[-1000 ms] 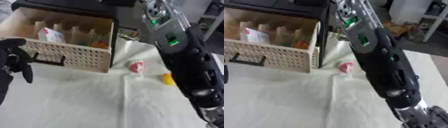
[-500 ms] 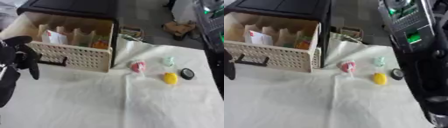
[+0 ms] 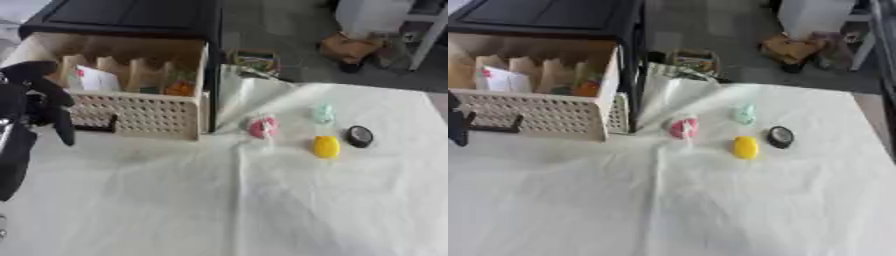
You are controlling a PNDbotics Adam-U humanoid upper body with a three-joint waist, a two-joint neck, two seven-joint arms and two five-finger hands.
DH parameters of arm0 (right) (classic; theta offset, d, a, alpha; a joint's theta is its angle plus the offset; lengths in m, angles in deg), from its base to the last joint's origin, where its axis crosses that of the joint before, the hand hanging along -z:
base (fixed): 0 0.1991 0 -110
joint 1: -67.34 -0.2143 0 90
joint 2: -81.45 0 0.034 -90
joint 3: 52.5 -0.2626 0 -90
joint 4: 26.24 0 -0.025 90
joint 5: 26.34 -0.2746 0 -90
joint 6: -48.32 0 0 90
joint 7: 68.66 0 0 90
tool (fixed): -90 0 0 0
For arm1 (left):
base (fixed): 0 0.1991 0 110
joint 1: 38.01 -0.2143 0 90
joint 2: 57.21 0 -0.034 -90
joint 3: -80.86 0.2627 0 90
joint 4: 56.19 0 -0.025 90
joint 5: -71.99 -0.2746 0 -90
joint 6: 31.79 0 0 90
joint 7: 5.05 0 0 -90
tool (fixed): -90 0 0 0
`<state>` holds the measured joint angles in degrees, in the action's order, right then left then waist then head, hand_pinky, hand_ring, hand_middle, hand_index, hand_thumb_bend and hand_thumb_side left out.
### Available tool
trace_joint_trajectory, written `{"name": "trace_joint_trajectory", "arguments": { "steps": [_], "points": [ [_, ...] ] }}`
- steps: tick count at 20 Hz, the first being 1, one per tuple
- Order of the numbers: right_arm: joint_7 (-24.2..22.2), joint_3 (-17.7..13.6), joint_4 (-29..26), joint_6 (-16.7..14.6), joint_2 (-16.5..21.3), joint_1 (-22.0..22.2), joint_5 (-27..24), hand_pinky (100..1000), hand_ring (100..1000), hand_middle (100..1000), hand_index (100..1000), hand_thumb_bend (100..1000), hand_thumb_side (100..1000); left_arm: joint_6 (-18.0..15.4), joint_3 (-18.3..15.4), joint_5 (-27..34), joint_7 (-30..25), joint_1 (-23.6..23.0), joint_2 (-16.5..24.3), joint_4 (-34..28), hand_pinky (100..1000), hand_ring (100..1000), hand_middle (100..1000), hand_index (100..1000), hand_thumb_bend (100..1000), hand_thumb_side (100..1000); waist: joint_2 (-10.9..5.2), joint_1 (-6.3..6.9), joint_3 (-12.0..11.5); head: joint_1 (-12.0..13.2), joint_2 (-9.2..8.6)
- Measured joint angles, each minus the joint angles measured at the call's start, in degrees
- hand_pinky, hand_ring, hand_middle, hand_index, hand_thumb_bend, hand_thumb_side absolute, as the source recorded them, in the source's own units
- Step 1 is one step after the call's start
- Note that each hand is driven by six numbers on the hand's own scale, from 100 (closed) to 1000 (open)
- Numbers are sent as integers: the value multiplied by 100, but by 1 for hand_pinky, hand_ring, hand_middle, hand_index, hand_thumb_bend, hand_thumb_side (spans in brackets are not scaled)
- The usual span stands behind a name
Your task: Pick up objects from table and place into drawer.
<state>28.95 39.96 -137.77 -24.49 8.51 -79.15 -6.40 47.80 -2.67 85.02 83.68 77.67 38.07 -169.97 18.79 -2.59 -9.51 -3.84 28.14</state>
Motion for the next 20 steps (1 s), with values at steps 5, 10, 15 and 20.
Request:
{"name": "trace_joint_trajectory", "arguments": {
  "steps": [5,10,15,20],
  "points": [
    [382,-184,-189,-100,249,531,-185,722,676,443,705,433,652,-217,-41,-160,131,-127,161,0,267,319,494,764,100,653,-35,85,136,81,52],
    [810,-347,-213,-313,398,1043,-345,728,688,465,726,375,853,-568,-100,-468,381,-315,481,0,246,294,484,734,100,580,-51,154,221,175,87],
    [1185,-487,-213,-575,514,1620,-499,733,695,488,760,358,1000,-1109,-113,-993,662,-613,1090,-1,208,256,459,684,100,404,-52,230,329,270,104],
    [1543,-603,-213,-843,582,2128,-535,732,692,492,762,353,1000,-1459,-173,-1631,756,-1060,1868,-1,180,235,445,671,100,245,-46,271,373,296,105]
  ]
}}
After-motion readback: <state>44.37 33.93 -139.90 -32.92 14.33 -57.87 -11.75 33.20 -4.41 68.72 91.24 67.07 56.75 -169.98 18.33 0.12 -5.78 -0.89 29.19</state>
